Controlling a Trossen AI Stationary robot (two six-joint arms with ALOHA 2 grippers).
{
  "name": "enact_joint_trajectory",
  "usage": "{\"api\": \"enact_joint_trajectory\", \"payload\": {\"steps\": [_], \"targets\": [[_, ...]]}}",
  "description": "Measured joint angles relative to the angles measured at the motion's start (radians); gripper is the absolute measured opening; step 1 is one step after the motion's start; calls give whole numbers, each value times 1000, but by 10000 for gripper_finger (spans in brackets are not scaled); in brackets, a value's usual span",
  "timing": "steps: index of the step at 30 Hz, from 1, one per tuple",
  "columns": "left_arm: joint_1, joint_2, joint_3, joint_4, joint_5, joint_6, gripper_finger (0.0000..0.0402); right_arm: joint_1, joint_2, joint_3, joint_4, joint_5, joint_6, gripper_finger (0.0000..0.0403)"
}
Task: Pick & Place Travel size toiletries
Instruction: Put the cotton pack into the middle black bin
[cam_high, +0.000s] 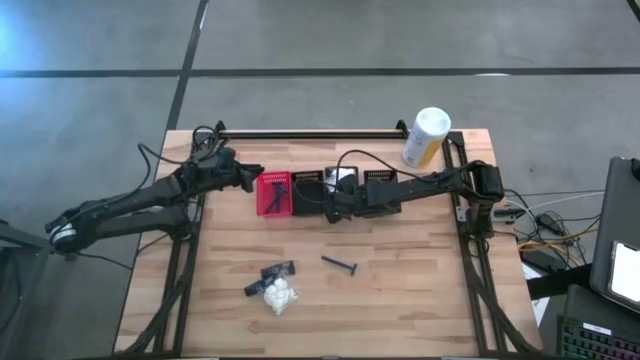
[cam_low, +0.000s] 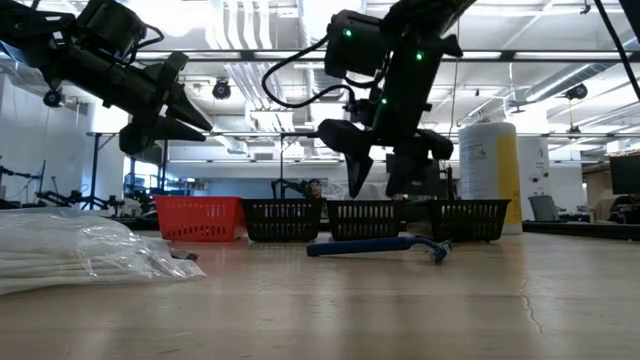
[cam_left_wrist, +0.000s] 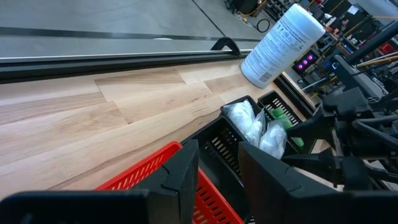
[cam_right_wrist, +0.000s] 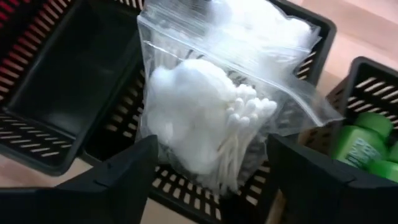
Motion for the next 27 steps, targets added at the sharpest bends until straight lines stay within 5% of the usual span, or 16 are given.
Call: {"api": "enact_joint_trajectory", "payload": {"steps": [5,12,27], "targets": [[0,0,0,0,0,0,120,10,0,53,-60,-34,-7,317],[0,0,0,0,0,0,120,-14,0,62,-58,-222,97,311],[0,0,0,0,0,0,120,-66,0,92,-43,-304,111,122]]}}
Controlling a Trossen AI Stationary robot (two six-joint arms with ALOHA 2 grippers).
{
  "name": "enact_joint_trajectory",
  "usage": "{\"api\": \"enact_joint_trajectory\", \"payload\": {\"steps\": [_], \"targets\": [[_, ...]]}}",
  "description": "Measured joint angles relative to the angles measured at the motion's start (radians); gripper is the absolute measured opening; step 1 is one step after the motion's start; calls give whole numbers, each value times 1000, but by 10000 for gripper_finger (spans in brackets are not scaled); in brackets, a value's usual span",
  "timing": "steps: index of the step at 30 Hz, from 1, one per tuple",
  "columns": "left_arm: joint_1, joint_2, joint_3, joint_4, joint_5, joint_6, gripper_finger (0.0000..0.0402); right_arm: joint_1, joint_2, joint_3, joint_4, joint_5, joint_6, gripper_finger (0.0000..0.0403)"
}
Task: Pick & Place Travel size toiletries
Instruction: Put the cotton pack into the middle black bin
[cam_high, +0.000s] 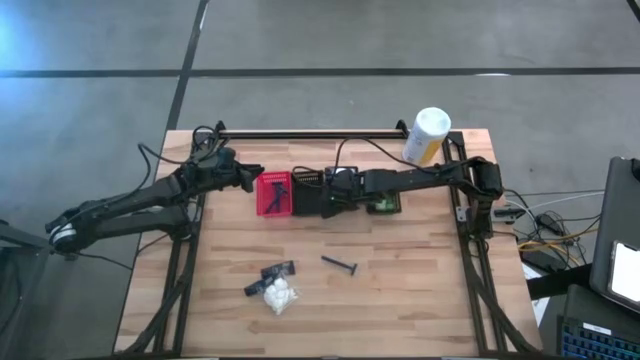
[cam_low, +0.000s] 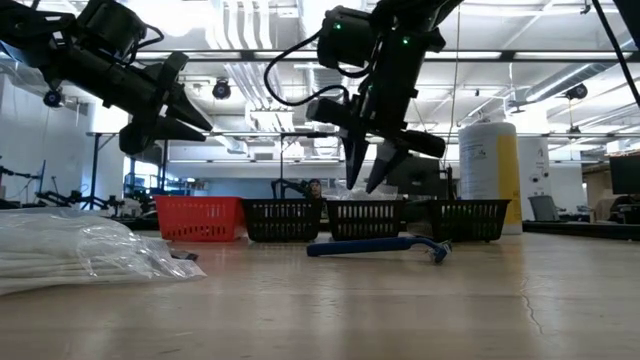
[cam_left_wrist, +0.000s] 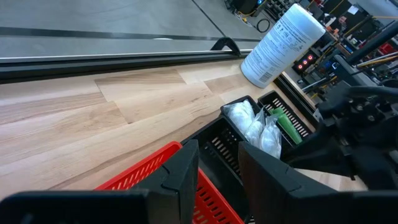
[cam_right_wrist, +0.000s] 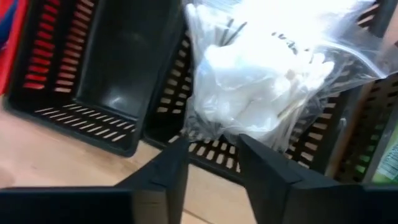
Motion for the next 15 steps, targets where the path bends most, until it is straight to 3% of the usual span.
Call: {"api": "enact_joint_trajectory", "payload": {"steps": [5,10,12,15], "targets": [[0,0,0,0,0,0,120,1,0,18,-1,-19,-12,89],[0,0,0,9,0,-26,120,1,-3,40,-10,-42,-32,90],[0,-2,0,29,9,-119,120,4,-8,43,-12,-45,-32,98],[0,-5,0,74,131,-294,120,12,-24,44,-13,-45,-19,112]]}}
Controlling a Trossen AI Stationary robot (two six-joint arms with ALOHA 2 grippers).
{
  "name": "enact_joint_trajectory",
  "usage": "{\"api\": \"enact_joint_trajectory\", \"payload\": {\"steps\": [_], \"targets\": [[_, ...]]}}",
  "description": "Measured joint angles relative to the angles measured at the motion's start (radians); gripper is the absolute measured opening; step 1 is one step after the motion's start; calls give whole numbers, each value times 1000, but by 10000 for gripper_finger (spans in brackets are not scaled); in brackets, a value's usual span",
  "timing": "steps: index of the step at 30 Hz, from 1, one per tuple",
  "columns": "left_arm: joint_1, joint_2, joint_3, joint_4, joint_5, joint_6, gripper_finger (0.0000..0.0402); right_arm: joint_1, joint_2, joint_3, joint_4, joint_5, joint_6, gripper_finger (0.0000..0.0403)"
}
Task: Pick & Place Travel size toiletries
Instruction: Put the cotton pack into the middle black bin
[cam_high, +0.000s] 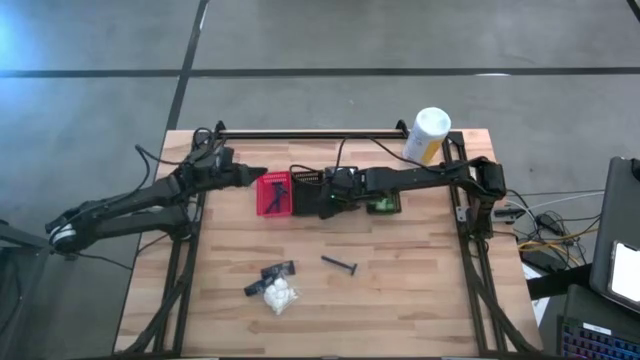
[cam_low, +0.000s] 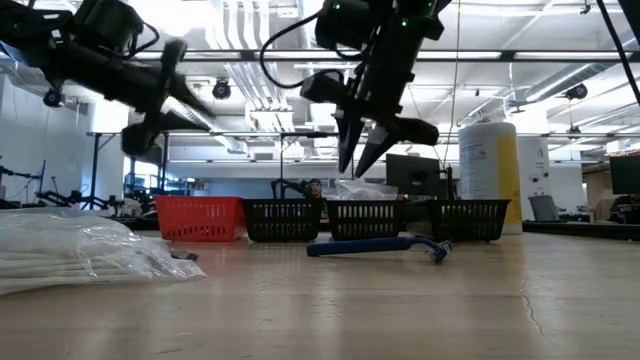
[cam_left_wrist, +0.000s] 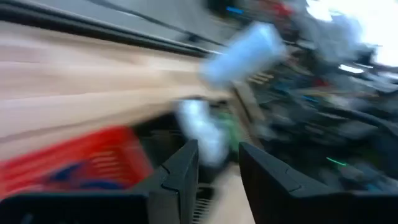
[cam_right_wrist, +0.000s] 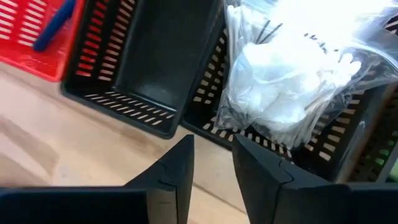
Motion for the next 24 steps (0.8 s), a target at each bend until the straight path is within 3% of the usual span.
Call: {"api": "enact_joint_trajectory", "payload": {"steps": [4,14,24], "targets": [[-1,66,64,77,189,61,120,14,-30,-1,-9,0,0,130],[17,550,486,-264,278,233,120,67,-91,-3,-179,11,22,161],[68,916,758,-285,342,300,120,183,-130,-8,-220,145,199,148]]}}
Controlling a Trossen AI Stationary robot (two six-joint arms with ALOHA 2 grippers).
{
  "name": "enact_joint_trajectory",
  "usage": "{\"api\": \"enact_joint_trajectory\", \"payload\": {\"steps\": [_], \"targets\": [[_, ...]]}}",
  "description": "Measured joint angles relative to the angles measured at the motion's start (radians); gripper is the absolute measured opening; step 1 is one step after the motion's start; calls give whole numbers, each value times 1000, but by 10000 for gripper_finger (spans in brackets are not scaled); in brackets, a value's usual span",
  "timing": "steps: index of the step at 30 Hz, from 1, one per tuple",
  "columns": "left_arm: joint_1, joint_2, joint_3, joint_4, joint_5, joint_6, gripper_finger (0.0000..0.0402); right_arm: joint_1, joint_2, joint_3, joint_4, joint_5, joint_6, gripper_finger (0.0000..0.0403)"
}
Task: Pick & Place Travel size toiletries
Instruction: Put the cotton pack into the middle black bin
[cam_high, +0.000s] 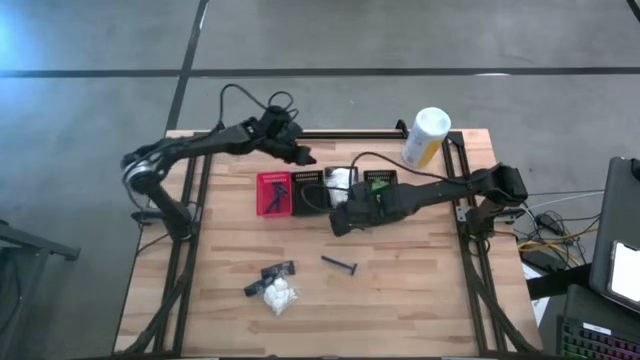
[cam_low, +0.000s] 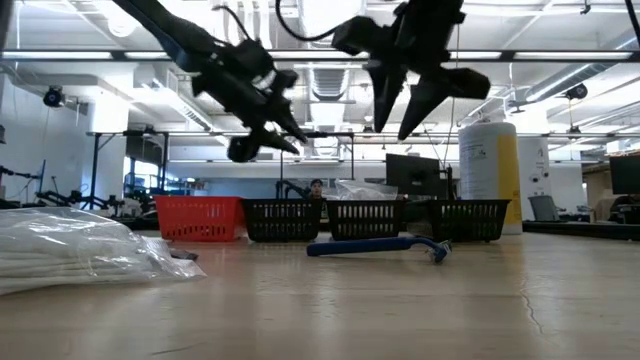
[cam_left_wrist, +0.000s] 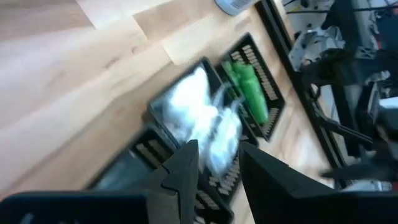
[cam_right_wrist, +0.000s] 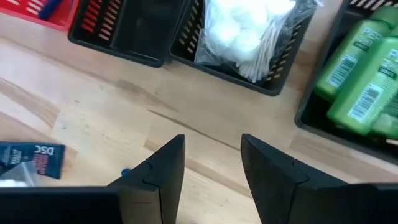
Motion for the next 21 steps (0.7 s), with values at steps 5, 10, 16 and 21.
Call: {"api": "enact_joint_trajectory", "payload": {"steps": [5,10,16,21], "targets": [[4,163,128,0,17,29,120,21,-16,-4,-14,24,64,133],[5,301,252,-38,22,39,120,42,-30,-5,-10,16,95,123],[15,406,350,-114,16,82,120,69,-36,-30,-7,-89,159,116],[19,457,381,-128,8,93,120,50,-41,-76,55,-84,185,119]]}}
